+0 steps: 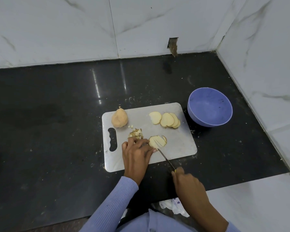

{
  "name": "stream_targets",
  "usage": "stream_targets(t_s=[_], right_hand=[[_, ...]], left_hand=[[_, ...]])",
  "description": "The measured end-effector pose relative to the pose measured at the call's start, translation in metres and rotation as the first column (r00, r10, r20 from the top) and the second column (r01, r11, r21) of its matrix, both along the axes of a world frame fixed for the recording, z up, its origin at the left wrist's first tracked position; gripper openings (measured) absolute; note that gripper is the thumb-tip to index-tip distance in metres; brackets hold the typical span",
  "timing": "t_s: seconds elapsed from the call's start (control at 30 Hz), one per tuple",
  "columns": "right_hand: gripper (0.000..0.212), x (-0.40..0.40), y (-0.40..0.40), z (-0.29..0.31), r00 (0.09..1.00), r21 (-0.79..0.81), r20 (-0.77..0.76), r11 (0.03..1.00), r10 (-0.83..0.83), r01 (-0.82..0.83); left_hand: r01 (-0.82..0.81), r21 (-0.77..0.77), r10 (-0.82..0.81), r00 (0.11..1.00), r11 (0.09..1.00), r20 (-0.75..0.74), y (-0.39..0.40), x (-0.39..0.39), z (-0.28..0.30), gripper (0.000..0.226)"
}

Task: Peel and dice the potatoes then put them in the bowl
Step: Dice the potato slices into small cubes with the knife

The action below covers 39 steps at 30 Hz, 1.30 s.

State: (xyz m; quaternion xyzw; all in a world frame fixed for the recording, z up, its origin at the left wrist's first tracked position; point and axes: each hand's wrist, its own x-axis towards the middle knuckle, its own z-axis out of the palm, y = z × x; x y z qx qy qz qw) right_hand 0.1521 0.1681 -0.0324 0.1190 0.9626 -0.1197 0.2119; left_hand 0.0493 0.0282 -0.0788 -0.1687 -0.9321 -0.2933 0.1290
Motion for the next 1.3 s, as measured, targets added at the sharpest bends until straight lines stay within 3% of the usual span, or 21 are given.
stream_targets(t_s=[0.3, 0.5, 0.9, 1.3], right_hand=[[0.032, -0.004, 0.006, 0.002, 0.996, -0.051, -0.066, 0.997, -0.065, 0.062], [0.037, -0.035, -0.009, 0.006, 0.990, -0.090, -0.142, 0.996, -0.021, 0.008], [0.034, -0.030, -0.016, -0.007, 0.998, 0.009, -0.052, 1.000, 0.030, -0.029], [0.035, -0.003, 0.003, -0.001, 0.997, -0.059, -0.059, 0.997, -0.059, 0.056]], left_hand=[[0.012, 0.034, -0.012, 1.000, 0.999, -0.008, -0.001, 0.005, -0.005, 0.007], [0.004, 0.072, -0.004, 1.000, 0.997, 0.005, -0.001, 0.006, -0.001, 0.008], [0.012, 0.039, -0.012, 1.000, 0.999, -0.003, -0.002, 0.005, 0.002, 0.009], [0.020, 0.050, -0.020, 1.000, 0.999, -0.015, -0.001, 0.008, -0.002, 0.009]])
